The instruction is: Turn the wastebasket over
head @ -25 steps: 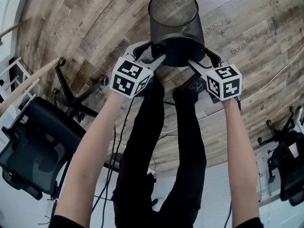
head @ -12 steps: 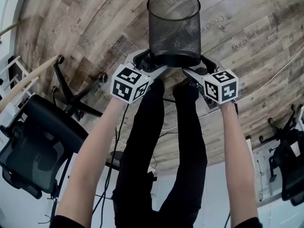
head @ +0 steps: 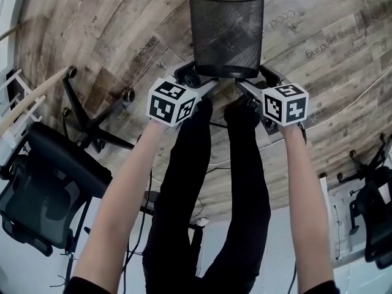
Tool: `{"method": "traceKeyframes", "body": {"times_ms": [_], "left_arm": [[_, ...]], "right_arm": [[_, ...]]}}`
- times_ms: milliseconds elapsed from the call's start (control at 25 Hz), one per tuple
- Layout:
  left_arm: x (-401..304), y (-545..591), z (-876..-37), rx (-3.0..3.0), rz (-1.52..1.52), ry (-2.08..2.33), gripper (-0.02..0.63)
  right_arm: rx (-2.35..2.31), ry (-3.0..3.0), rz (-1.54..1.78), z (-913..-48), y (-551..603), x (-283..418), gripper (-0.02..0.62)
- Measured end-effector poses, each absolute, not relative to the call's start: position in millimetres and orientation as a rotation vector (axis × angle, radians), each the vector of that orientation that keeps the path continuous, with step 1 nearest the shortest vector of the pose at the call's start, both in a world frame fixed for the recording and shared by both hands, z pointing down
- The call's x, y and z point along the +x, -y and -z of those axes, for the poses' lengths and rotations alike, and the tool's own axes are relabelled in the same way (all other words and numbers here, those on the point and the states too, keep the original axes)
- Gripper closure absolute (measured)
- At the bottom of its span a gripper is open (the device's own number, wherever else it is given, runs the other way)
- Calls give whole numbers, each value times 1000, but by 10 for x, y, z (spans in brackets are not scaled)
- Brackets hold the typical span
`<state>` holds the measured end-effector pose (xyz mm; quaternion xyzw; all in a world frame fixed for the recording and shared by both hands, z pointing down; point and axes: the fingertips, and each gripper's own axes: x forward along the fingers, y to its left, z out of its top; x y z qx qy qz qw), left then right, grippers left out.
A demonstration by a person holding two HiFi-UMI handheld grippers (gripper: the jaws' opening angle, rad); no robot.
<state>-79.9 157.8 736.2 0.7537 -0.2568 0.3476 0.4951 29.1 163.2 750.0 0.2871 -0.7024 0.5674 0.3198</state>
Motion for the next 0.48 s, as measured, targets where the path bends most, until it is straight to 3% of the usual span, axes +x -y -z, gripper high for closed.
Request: {"method": "traceKeyframes", "body": {"times_ms": [480], "left_arm": [[-726, -2034, -8075, 1857, -1047, 493, 261]], "right_arm": [[580, 1802, -1208, -8116, -2030, 389, 227]]}}
